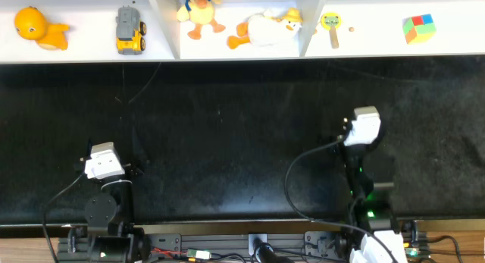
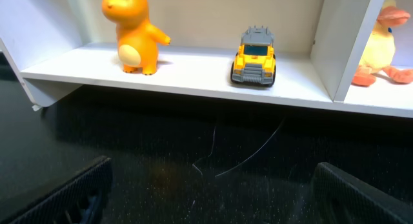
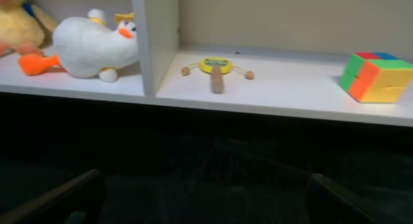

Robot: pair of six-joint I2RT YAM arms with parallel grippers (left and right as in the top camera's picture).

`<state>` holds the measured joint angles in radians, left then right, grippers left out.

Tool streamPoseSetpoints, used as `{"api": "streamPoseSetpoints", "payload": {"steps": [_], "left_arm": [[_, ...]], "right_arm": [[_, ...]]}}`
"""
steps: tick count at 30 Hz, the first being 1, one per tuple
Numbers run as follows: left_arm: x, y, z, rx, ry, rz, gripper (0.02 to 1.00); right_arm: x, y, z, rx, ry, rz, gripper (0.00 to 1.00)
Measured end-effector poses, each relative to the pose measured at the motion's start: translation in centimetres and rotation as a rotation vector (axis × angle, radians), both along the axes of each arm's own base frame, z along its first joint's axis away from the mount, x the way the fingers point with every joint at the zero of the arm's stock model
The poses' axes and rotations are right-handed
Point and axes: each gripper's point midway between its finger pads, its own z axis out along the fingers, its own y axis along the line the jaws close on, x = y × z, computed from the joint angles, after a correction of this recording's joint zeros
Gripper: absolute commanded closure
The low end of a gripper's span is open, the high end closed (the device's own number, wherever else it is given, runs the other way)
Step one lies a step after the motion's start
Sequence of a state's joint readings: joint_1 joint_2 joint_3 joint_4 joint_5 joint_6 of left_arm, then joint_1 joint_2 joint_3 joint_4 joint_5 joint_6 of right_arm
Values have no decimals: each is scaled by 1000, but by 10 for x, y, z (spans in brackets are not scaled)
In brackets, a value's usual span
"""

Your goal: Store Toys

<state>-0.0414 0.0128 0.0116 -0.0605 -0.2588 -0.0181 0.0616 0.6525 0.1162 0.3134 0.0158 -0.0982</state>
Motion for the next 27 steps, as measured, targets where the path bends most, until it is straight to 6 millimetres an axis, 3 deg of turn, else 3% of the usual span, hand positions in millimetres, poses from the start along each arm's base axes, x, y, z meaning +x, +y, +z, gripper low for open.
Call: {"api": "streamPoseSetpoints", "payload": {"steps": [5, 12, 21, 27], "left_arm": [[0, 0, 0, 0, 0, 0, 23], [0, 0, 0, 0, 0, 0, 20], [0, 0, 0, 0, 0, 0, 20], [0, 0, 0, 0, 0, 0, 20]], "right_arm": [[-13, -14, -11, 3, -41, -46, 5], [-20, -21, -6, 15, -57, -75, 7], [-27, -21, -23, 16, 17, -76, 5], [-39, -21, -51, 13, 133, -78, 5]]}}
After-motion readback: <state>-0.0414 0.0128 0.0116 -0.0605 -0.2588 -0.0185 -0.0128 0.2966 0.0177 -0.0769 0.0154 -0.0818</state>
